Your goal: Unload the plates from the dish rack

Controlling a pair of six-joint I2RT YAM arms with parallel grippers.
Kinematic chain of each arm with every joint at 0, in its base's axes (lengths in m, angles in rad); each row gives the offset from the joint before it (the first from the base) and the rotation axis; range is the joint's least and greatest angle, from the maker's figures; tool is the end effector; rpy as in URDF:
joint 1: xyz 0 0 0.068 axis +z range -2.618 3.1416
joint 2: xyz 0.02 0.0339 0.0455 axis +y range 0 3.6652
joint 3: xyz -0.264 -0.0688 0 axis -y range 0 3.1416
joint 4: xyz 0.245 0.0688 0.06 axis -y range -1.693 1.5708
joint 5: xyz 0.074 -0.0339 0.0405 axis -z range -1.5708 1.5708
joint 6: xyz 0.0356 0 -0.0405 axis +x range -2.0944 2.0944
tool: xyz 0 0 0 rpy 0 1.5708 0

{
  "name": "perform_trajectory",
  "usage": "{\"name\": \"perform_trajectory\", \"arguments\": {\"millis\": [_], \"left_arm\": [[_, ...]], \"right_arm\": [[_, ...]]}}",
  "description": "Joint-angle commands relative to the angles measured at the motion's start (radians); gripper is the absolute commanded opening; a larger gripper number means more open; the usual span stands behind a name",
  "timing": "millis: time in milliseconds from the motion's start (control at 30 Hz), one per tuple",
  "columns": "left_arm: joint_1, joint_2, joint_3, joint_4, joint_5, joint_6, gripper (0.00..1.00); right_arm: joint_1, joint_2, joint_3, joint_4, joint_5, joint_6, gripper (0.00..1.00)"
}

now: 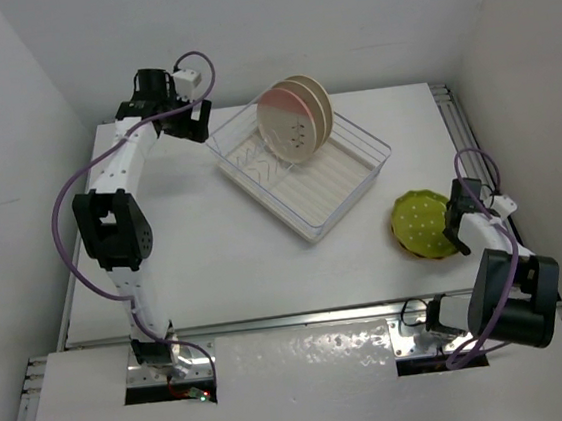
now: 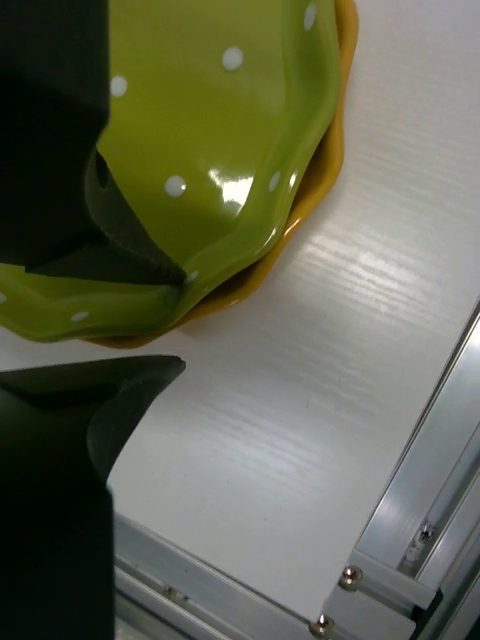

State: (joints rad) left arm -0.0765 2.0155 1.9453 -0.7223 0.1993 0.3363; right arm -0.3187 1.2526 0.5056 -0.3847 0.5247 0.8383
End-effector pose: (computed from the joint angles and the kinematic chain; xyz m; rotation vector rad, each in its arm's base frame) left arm 0.4567 -0.0421 0.3169 0.5744 2.2746 -0.1079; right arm 0.1867 -0.0804 0.1469 1.5177 2.0454 -0.5141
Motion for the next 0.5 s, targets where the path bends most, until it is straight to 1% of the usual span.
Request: {"name": "perform_trajectory", "arguments": {"millis": [0, 33, 100, 133, 200, 233, 467], "left_arm": [[0.011, -0.020, 0.061, 0.003, 0.012, -0.006, 0.95], [0.011, -0.021, 0.064, 0.001, 0.012, -0.005, 0.95], [0.011, -0.026, 0.066, 0.000, 0.009, 0.000, 0.95], [0.011, -0.027, 0.066, 0.000, 0.011, 0.001, 0.95], [0.011, -0.031, 0.064, 0.000, 0.011, 0.003, 0.95], [0.011, -0.034, 0.061, 0.000, 0.014, 0.004, 0.95], [0.011, -0.046, 0.053, 0.007, 0.022, 0.013, 0.95]], "right_arm": [[-0.003, 0.021, 0.011, 0.047, 0.006, 0.036, 0.32], [-0.002, 0.019, 0.013, 0.047, 0.006, 0.027, 0.23], [-0.003, 0.002, 0.010, 0.046, -0.002, 0.006, 0.15], [-0.003, -0.005, 0.010, 0.043, 0.000, -0.010, 0.08], [-0.002, -0.027, 0.005, 0.033, 0.011, -0.031, 0.04], [-0.002, -0.033, 0.002, 0.030, 0.014, -0.042, 0.01], [-0.003, -0.096, 0.013, -0.003, 0.031, -0.114, 0.00]]}}
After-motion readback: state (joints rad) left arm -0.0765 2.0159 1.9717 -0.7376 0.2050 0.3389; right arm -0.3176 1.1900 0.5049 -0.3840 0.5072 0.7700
